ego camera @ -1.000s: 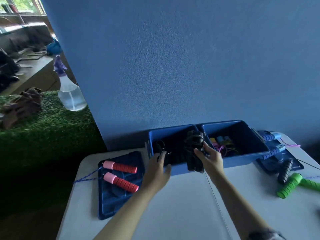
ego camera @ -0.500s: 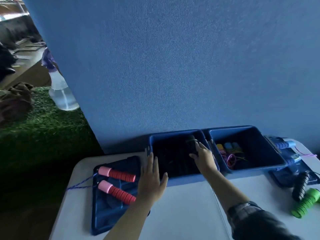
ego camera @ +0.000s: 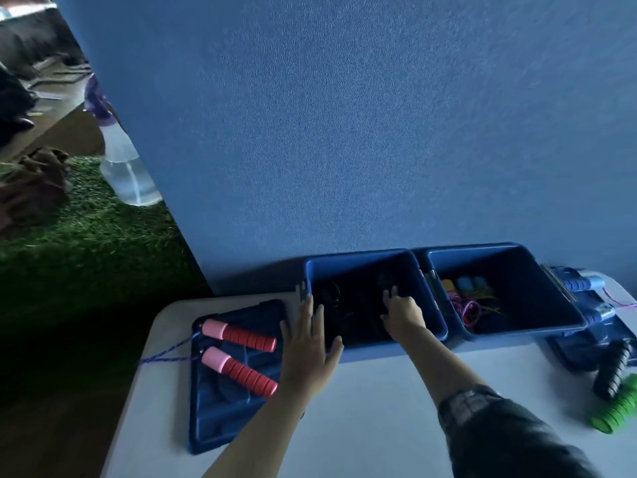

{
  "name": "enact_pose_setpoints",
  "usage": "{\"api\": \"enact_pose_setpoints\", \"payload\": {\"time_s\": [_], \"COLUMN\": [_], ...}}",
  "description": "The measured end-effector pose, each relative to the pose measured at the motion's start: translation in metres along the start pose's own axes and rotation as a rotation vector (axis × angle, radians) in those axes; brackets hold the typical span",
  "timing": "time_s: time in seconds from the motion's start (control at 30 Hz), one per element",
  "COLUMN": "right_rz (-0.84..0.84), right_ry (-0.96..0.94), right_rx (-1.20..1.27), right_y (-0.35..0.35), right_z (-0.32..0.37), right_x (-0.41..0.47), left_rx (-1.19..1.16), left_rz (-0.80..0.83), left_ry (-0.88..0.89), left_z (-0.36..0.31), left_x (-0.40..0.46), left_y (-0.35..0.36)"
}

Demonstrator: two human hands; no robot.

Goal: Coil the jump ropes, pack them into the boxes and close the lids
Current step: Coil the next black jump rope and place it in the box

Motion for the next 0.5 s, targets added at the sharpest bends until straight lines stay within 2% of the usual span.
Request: {"api": "enact_pose_setpoints", "payload": {"time_s": [0.13, 0.27, 0.37, 0.5], "right_rz": [0.025, 0.017, -0.145, -0.332], "right_ry": [-0.012, 0.010, 0.020, -0.191], "right_rx": [-0.025, 0.189, 0.369, 0.577], "right_y": [0.001, -0.006, -0.007, -0.002], "right_z": [0.003, -0.008, 0.004, 0.057], "right_x": [-0.002, -0.008, -0.023, -0.054], "left_rx": [-0.067, -0.176, -0.192, -0.062], "left_rz": [0.000, -0.032, -0.068, 0.047], "left_ry": [0.013, 0.022, -0.006, -0.076], "left_z": [0.001, 0.015, 0.038, 0.075], "left_x": [-0.001, -0.014, -0.030, -0.050], "left_y": [-0.005, -0.013, -0.021, -0.030]}}
Point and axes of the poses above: each hand's wrist, its own x-axis towards the middle knuckle, its own y-axis out of the palm, z = x × y, the point moved 1 cm from there along x, towards the middle knuckle, and after that the axes turned 13 degrees about y, right-handed, at the moved point
